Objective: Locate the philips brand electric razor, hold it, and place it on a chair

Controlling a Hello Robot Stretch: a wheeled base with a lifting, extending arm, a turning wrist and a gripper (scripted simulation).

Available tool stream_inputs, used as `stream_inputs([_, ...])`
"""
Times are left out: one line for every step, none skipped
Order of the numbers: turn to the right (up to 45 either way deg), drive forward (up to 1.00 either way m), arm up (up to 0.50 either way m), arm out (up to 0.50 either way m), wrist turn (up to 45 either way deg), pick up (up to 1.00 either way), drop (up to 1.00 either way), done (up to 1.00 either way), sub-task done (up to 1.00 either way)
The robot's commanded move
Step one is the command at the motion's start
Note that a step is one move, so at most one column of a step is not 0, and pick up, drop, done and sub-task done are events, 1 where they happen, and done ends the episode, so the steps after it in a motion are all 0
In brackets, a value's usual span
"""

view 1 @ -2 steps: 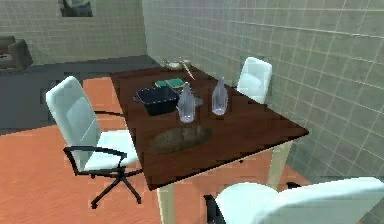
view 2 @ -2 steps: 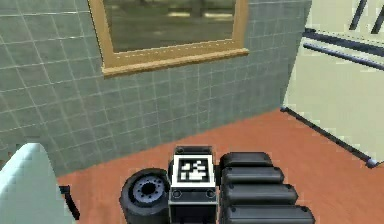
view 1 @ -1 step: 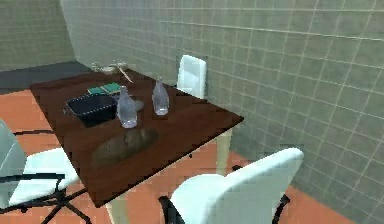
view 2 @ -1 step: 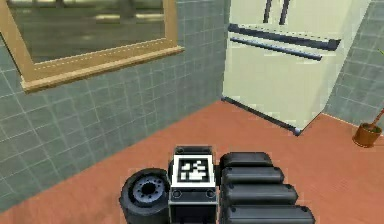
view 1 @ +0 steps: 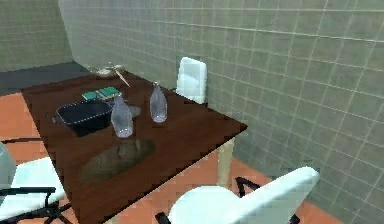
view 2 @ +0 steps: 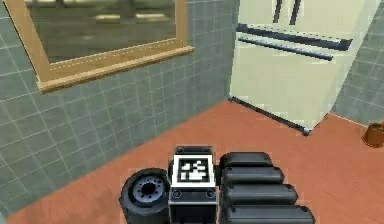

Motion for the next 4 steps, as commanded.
stream_inputs([-45.0, 0.0, 0.0, 0.0, 0.0, 0.0, 0.0, 0.0, 0.0])
stream_inputs([-45.0, 0.0, 0.0, 0.0, 0.0, 0.0, 0.0, 0.0, 0.0])
stream_inputs([-21.0, 0.0, 0.0, 0.0, 0.0, 0.0, 0.0, 0.0, 0.0])
stream_inputs([45.0, 0.0, 0.0, 0.0, 0.0, 0.0, 0.0, 0.0, 0.0])
